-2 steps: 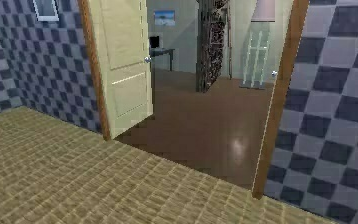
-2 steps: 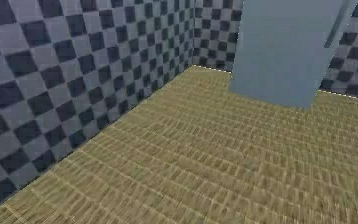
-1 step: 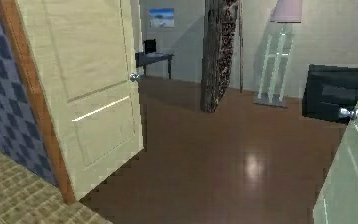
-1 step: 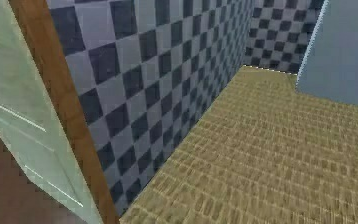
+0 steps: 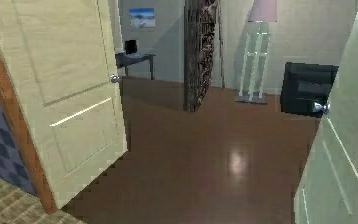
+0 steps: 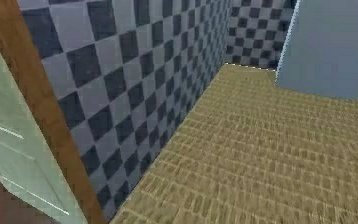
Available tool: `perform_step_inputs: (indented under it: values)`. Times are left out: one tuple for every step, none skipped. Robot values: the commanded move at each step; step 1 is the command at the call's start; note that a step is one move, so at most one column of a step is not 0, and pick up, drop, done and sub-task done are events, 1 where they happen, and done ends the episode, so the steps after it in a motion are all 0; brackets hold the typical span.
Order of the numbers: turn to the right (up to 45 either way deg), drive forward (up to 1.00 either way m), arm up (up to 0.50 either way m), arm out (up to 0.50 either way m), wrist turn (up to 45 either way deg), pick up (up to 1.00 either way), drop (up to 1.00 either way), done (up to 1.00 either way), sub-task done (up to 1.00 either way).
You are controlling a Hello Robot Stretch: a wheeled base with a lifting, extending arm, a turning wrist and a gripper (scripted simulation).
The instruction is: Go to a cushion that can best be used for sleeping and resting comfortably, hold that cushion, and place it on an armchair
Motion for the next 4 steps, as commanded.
perform_step_inputs:
  values:
    - [0.0, 0.4, 0.0, 0.0, 0.0, 0.0, 0.0, 0.0, 0.0]
    - [9.0, 0.0, 0.0, 0.0, 0.0, 0.0, 0.0, 0.0, 0.0]
    - [0.0, 1.0, 0.0, 0.0, 0.0, 0.0, 0.0, 0.0, 0.0]
    - [0.0, 0.5, 0.0, 0.0, 0.0, 0.0, 0.0, 0.0, 0.0]
